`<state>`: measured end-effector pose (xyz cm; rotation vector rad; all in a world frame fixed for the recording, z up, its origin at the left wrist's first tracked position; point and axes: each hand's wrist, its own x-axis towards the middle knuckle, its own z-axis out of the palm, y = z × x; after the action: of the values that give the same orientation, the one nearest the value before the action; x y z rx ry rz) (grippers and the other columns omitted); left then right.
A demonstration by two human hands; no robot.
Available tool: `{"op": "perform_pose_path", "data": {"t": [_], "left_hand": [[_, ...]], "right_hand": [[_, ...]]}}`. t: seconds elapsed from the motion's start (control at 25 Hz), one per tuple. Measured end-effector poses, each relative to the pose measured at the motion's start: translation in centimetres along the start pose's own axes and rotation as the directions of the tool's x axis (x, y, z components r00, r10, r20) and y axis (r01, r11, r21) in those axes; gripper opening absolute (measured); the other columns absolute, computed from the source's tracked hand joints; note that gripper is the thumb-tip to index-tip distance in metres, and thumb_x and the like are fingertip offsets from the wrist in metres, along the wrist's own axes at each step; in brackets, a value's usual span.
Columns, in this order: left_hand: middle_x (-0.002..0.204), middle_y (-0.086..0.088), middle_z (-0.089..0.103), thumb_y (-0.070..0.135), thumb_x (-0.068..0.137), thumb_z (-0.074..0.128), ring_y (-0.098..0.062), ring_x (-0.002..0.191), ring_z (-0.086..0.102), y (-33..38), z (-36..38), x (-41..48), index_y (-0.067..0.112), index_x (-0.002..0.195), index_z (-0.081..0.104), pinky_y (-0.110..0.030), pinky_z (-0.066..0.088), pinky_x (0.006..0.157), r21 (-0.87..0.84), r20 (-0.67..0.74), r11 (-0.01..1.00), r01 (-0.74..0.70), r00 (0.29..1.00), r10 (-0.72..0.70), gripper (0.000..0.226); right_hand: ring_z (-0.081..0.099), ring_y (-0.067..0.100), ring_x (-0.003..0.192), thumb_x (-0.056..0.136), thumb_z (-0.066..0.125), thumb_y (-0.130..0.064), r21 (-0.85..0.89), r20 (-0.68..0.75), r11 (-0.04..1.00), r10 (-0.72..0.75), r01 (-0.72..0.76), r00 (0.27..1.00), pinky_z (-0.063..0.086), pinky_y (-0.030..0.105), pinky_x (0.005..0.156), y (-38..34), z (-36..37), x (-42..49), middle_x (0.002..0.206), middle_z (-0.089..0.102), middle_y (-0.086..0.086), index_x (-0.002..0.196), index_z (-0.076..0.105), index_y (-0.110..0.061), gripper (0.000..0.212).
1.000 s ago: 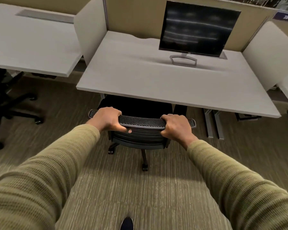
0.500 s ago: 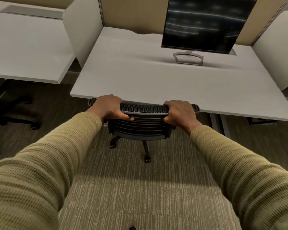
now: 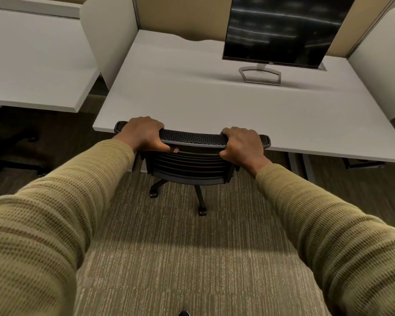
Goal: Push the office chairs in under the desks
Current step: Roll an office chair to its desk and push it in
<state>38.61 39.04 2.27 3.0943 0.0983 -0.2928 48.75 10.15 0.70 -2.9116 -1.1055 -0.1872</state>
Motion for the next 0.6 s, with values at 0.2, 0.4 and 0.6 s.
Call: {"op": "perform_pose_path", "data": {"t": [0.2, 0.4, 0.6], "left_hand": [[0.099, -0.005, 0.069, 0.067, 0.079, 0.064, -0.029, 0.093, 0.063, 2.5, 0.6, -0.8, 0.018, 0.107, 0.063, -0.043, 0.047, 0.088, 0.043, -0.150, 0.994, 0.097, 0.985, -0.089, 0.056], [0.141, -0.018, 0.053, 0.067, 0.077, 0.065, -0.038, 0.134, 0.046, 6.9, 1.7, -2.8, 0.011, 0.143, 0.043, -0.056, 0.031, 0.117, 0.024, -0.314, 0.982, 0.188, 0.934, -0.171, 0.089], [0.171, -0.016, -0.009, 0.064, 0.083, 0.057, -0.035, 0.158, -0.005, 16.9, 7.7, -9.1, 0.016, 0.164, 0.003, -0.057, 0.003, 0.127, -0.011, -0.401, 0.993, -0.121, 0.910, 0.107, 0.109]], "right_hand": [[0.054, 0.033, 0.126, 0.077, 0.065, -0.055, 0.098, -0.024, 0.987, 0.133, -0.130, 0.991, 0.036, 0.051, 0.110, -0.5, -0.3, -3.4, 0.135, 0.060, 0.010, 0.140, 0.051, -0.017, 0.074], [0.003, 0.033, 0.155, 0.087, 0.060, -0.055, 0.125, -0.084, 0.982, 0.150, -0.138, 0.985, 0.008, 0.058, 0.124, -2.3, 0.1, -10.5, 0.169, 0.006, 0.012, 0.161, 0.012, -0.019, 0.095], [0.009, 0.032, 0.155, 0.094, 0.057, -0.053, 0.263, 0.092, 0.932, 0.234, -0.251, 0.968, 0.013, 0.057, 0.124, -3.5, 0.8, -22.8, 0.168, 0.011, 0.014, 0.162, 0.013, -0.017, 0.088]]}}
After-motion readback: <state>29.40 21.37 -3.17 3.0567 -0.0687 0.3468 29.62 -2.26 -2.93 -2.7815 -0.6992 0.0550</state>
